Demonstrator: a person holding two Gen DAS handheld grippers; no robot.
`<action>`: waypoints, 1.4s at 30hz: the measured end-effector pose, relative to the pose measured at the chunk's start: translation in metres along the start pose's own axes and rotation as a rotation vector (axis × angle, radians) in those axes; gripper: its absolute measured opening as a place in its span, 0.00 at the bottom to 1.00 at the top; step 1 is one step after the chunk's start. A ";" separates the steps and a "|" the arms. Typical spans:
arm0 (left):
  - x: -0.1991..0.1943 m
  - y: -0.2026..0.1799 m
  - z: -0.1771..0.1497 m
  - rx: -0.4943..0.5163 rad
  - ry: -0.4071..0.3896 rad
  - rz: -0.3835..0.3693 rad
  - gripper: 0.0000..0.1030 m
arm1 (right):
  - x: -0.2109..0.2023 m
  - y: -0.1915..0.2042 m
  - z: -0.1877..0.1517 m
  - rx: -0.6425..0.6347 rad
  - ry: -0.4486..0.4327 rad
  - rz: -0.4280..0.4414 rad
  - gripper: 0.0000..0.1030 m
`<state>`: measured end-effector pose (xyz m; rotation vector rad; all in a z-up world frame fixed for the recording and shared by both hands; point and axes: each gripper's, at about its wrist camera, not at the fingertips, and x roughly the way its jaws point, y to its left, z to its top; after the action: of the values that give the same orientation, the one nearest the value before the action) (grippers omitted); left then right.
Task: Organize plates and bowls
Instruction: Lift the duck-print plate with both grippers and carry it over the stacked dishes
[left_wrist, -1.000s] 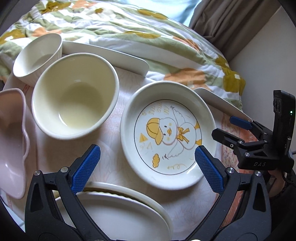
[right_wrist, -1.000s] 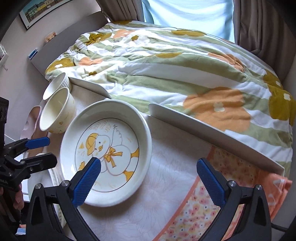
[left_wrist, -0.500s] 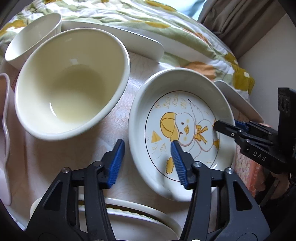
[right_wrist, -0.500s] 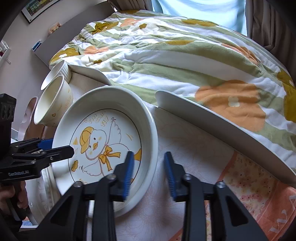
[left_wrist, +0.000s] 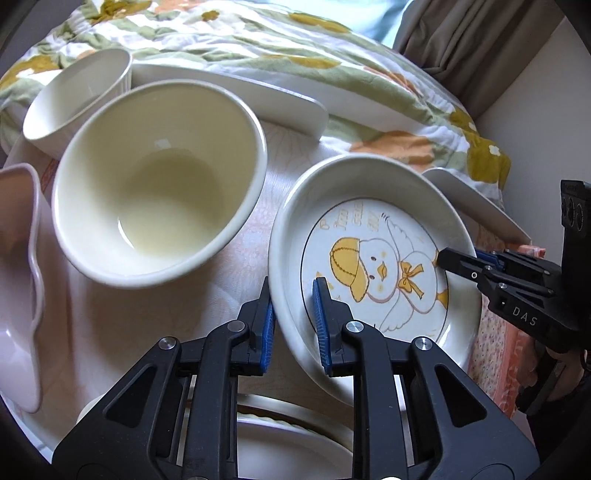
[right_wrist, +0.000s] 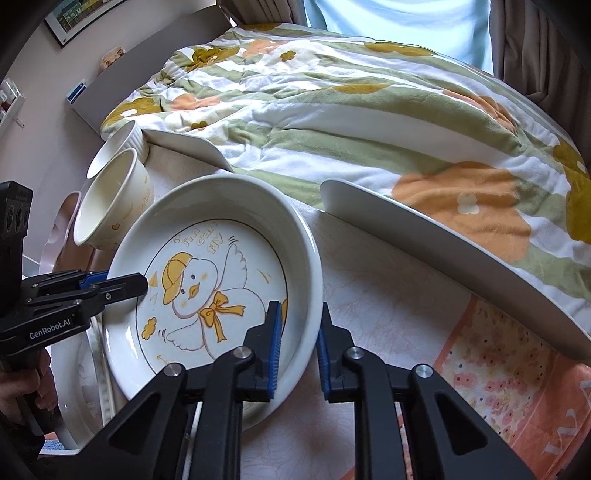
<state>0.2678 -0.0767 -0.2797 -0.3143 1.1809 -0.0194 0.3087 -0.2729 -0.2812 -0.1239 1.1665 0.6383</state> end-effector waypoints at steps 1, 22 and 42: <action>-0.003 -0.001 0.001 0.004 -0.005 0.000 0.17 | -0.003 -0.001 0.000 0.004 -0.004 0.001 0.16; -0.120 0.040 -0.042 0.126 -0.085 -0.113 0.17 | -0.096 0.099 -0.059 0.076 -0.230 -0.078 0.15; -0.115 0.126 -0.121 0.234 0.034 -0.132 0.16 | -0.051 0.204 -0.142 0.223 -0.198 -0.179 0.14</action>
<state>0.0944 0.0365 -0.2490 -0.1858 1.1769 -0.2773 0.0733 -0.1846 -0.2468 0.0242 1.0143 0.3513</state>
